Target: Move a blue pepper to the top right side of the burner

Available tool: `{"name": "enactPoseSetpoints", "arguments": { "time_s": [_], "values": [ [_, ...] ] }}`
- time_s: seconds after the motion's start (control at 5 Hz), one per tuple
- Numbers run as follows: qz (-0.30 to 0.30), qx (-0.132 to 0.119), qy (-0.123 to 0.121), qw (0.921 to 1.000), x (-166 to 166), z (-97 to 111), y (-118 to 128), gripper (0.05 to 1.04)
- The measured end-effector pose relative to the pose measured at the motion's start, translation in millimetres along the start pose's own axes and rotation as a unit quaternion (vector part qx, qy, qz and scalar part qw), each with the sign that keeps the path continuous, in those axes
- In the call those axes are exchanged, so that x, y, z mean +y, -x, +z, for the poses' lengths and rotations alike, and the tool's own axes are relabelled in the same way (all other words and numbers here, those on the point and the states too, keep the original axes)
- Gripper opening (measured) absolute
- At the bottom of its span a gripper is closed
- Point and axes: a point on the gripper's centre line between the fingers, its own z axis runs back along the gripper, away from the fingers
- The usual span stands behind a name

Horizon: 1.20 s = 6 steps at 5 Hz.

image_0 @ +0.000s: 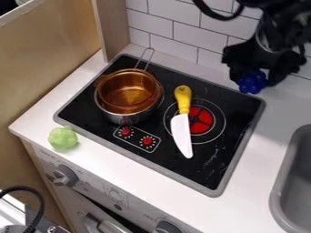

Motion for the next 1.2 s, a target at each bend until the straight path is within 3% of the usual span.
{"name": "enactPoseSetpoints", "arguments": {
  "time_s": [0.2, 0.4, 0.6, 0.8, 1.0, 1.2],
  "values": [
    [0.001, -0.007, -0.008, 0.9999, -4, -6, 7, 0.838],
    [-0.007, 0.004, -0.026, 0.9996, -3, -17, 17, 0.838],
    [0.002, 0.006, -0.021, 0.9998, -8, -16, 15, 0.838],
    [0.002, 0.016, -0.033, 0.9993, -13, -22, 21, 0.838],
    [0.013, 0.013, -0.031, 0.9993, -18, -19, 17, 0.878],
    [0.012, 0.017, -0.035, 0.9992, -16, -19, 19, 1.005]
  ]
}}
